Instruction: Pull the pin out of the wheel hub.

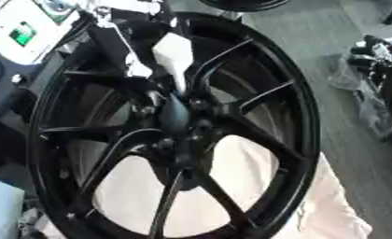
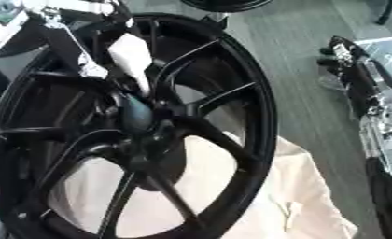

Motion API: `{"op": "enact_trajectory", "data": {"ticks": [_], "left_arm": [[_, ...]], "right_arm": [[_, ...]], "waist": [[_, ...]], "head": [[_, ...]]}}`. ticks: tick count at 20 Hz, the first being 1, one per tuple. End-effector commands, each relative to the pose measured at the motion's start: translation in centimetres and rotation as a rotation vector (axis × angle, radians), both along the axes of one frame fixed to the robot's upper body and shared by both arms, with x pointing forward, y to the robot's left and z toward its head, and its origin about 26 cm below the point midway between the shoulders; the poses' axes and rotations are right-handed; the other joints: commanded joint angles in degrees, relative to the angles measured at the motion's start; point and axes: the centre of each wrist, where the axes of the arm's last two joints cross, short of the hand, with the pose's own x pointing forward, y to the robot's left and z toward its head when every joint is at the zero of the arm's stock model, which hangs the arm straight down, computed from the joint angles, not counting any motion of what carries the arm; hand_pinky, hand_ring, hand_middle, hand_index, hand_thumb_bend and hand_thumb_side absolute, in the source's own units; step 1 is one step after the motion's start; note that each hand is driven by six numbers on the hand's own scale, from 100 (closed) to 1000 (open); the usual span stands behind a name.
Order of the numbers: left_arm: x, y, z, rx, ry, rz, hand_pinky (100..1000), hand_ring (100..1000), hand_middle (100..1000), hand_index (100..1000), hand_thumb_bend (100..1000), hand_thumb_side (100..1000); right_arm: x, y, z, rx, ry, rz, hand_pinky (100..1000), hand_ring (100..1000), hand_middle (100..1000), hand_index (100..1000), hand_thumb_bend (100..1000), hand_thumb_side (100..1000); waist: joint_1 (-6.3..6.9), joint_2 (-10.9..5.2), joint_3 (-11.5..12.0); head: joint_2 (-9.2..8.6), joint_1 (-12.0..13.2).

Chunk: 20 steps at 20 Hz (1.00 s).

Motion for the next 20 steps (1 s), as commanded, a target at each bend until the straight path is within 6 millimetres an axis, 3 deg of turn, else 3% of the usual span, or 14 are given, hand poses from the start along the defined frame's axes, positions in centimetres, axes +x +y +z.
{"op": "enact_trajectory", "data": {"ticks": [1,14,20], "left_arm": [[-0.5,0.6,2.4,0.001,-0.032,-0.013,765,693,522,466,100,100],[-1.4,2.2,5.3,-0.122,-0.006,0.048,734,658,498,399,110,100],[-2.5,4.0,7.5,-0.196,-0.022,0.050,731,655,493,394,106,100]], "right_arm": [[-0.1,-0.2,1.3,-0.029,-0.031,-0.001,959,830,804,947,100,773],[-0.2,-0.4,1.0,-0.032,-0.019,-0.002,962,831,806,949,100,776],[-0.4,-0.9,0.7,-0.032,-0.008,-0.015,963,832,807,949,100,777]], "waist": [[-0.32,-1.46,0.0],[-0.09,-2.49,0.5],[0.01,-3.42,1.3]], "head": [[-0.03,-0.2],[0.38,-0.1],[1.16,-0.2]]}}
